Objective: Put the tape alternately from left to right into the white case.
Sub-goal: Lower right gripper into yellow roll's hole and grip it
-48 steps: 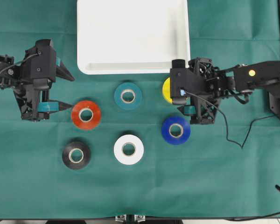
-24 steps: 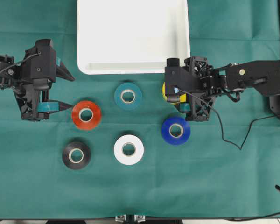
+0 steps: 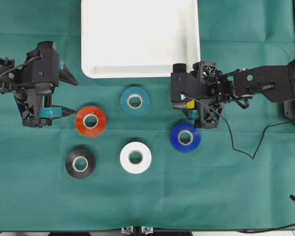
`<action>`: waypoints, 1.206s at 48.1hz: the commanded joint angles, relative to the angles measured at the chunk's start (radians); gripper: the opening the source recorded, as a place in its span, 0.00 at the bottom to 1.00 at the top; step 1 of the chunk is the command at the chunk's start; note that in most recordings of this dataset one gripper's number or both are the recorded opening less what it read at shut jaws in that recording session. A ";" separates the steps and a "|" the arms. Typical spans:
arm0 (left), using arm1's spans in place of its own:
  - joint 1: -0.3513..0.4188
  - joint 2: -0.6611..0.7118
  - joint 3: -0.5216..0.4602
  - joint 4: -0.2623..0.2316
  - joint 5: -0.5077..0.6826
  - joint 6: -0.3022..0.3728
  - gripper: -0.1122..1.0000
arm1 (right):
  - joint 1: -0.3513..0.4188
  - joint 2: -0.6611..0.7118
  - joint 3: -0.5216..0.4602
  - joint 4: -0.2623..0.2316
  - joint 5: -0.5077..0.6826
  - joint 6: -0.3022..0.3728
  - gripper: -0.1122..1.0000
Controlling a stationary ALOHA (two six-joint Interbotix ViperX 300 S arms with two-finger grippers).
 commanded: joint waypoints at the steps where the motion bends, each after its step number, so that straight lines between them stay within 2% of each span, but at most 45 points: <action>1: -0.003 -0.006 -0.018 -0.002 -0.003 0.000 0.63 | -0.002 -0.008 -0.014 -0.002 -0.005 0.002 0.78; 6: -0.003 -0.006 -0.018 -0.003 -0.003 0.000 0.63 | -0.002 -0.008 -0.021 -0.002 -0.003 0.000 0.75; 9: -0.003 -0.006 -0.018 -0.003 -0.005 0.000 0.63 | -0.002 -0.009 -0.028 -0.002 -0.002 0.000 0.69; 16: -0.003 -0.006 -0.020 -0.003 -0.003 0.000 0.63 | -0.002 -0.009 -0.034 -0.002 0.005 -0.002 0.37; 32: -0.003 -0.006 -0.020 -0.003 -0.003 0.000 0.63 | 0.005 -0.025 -0.034 -0.002 0.006 -0.003 0.36; 48: -0.003 -0.006 -0.018 -0.003 -0.003 0.000 0.63 | 0.058 -0.103 -0.038 0.003 0.006 -0.002 0.36; 58: -0.003 -0.006 -0.018 -0.003 -0.005 0.000 0.63 | 0.078 -0.153 -0.072 0.003 0.064 0.000 0.36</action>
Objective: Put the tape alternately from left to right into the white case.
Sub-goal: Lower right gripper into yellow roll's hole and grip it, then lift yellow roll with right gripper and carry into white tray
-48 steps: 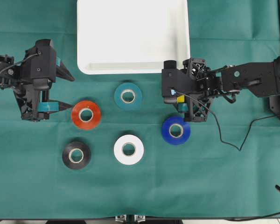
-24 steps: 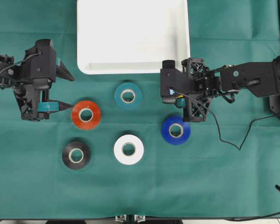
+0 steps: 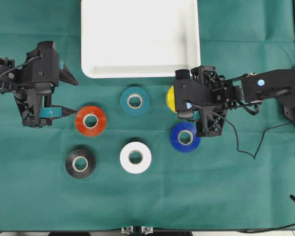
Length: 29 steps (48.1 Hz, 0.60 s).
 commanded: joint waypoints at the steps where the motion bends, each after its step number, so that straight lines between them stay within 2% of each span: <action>1: -0.003 -0.005 -0.017 -0.002 -0.003 0.000 0.63 | 0.003 -0.041 -0.040 0.002 0.031 0.002 0.36; 9: -0.003 -0.005 -0.018 -0.002 -0.003 0.000 0.63 | 0.005 -0.049 -0.069 0.002 0.092 0.002 0.36; 21: -0.003 -0.005 -0.017 -0.002 -0.003 0.000 0.63 | -0.005 -0.048 -0.083 -0.009 0.078 0.000 0.36; 29: -0.005 -0.005 -0.018 0.000 -0.003 0.000 0.63 | -0.052 -0.032 -0.115 -0.054 0.052 0.000 0.36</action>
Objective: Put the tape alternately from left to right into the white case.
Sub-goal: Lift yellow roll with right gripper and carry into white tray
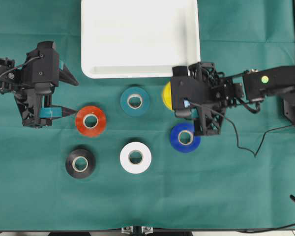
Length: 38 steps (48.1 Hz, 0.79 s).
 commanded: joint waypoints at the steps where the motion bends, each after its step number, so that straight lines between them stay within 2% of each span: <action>1: -0.003 -0.005 -0.020 -0.003 -0.003 0.000 0.63 | -0.034 -0.005 -0.044 -0.032 -0.021 0.000 0.36; 10: -0.003 -0.005 -0.018 -0.003 -0.003 0.000 0.63 | -0.117 0.035 -0.092 -0.163 -0.023 0.000 0.36; 21: -0.005 -0.005 -0.021 -0.003 -0.003 0.000 0.63 | -0.241 0.120 -0.163 -0.275 -0.052 0.000 0.36; 26: -0.003 -0.005 -0.020 -0.003 -0.003 0.000 0.63 | -0.290 0.166 -0.189 -0.304 -0.097 0.000 0.36; 38: -0.003 -0.005 -0.023 -0.003 -0.003 0.000 0.63 | -0.371 0.242 -0.239 -0.328 -0.179 -0.003 0.36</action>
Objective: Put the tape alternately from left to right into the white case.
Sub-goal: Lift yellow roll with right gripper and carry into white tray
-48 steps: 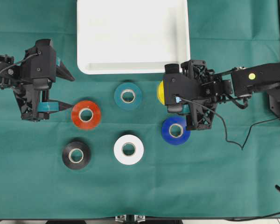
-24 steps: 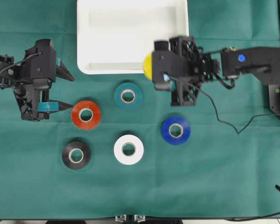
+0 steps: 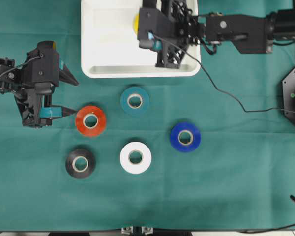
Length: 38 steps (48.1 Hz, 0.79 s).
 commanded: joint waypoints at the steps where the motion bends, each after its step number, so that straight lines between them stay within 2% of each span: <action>1: -0.002 -0.005 -0.021 -0.002 -0.005 0.000 0.63 | -0.029 0.000 -0.034 -0.008 -0.026 -0.002 0.36; 12: -0.003 -0.005 -0.020 -0.002 -0.005 0.000 0.63 | -0.080 0.038 -0.040 -0.008 -0.092 -0.008 0.36; 23: -0.002 -0.005 -0.018 -0.002 -0.003 0.000 0.63 | -0.097 0.069 -0.040 -0.008 -0.150 -0.009 0.36; 38: -0.002 -0.005 -0.023 -0.002 -0.005 0.000 0.63 | -0.097 0.072 -0.040 -0.008 -0.138 -0.006 0.36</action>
